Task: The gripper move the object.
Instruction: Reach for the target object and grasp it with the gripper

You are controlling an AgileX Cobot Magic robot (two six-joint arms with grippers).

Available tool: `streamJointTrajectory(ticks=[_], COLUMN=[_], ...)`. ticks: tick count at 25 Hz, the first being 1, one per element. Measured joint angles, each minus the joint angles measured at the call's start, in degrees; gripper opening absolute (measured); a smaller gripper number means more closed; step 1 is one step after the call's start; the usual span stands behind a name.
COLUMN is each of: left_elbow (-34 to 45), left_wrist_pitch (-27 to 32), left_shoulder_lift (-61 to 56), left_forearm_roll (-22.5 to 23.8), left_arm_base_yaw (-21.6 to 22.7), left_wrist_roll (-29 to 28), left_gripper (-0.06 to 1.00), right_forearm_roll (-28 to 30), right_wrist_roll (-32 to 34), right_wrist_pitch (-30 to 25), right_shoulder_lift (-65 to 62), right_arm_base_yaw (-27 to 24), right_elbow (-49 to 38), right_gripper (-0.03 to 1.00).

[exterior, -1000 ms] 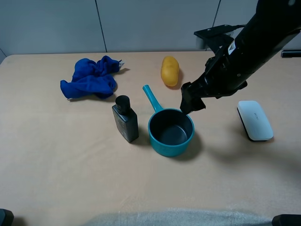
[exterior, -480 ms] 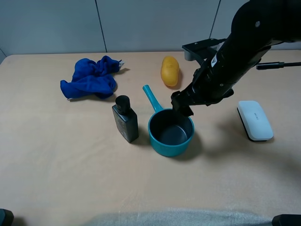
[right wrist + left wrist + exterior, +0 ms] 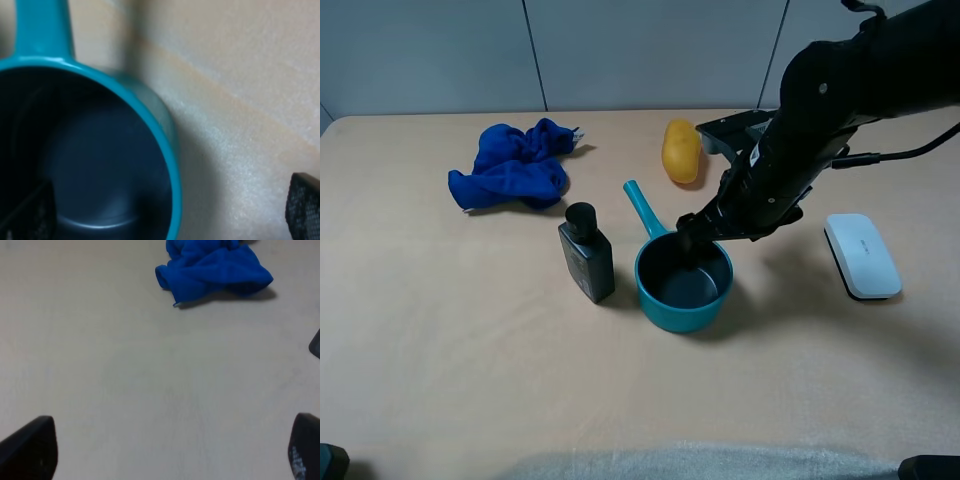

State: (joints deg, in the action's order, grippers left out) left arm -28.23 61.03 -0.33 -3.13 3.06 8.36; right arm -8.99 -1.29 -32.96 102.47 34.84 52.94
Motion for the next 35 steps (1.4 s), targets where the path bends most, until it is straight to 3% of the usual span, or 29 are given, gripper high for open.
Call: streamJointTrajectory(ticks=[20, 35], left_elbow=[0.0, 0.0], left_wrist_pitch=[0.0, 0.0], left_shoulder_lift=[0.0, 0.0], left_forearm_roll=[0.0, 0.0], left_arm_base_yaw=[0.0, 0.0], left_wrist_roll=[0.0, 0.0], left_gripper=[0.93, 0.93], right_forearm_roll=[0.0, 0.1], right_wrist_roll=[0.0, 0.0], right_wrist_pitch=[5.1, 5.6], right_shoulder_lift=[4.7, 4.7], right_arm_base_yaw=[0.0, 0.0], right_elbow=[0.0, 0.0], right_gripper=[0.67, 0.37])
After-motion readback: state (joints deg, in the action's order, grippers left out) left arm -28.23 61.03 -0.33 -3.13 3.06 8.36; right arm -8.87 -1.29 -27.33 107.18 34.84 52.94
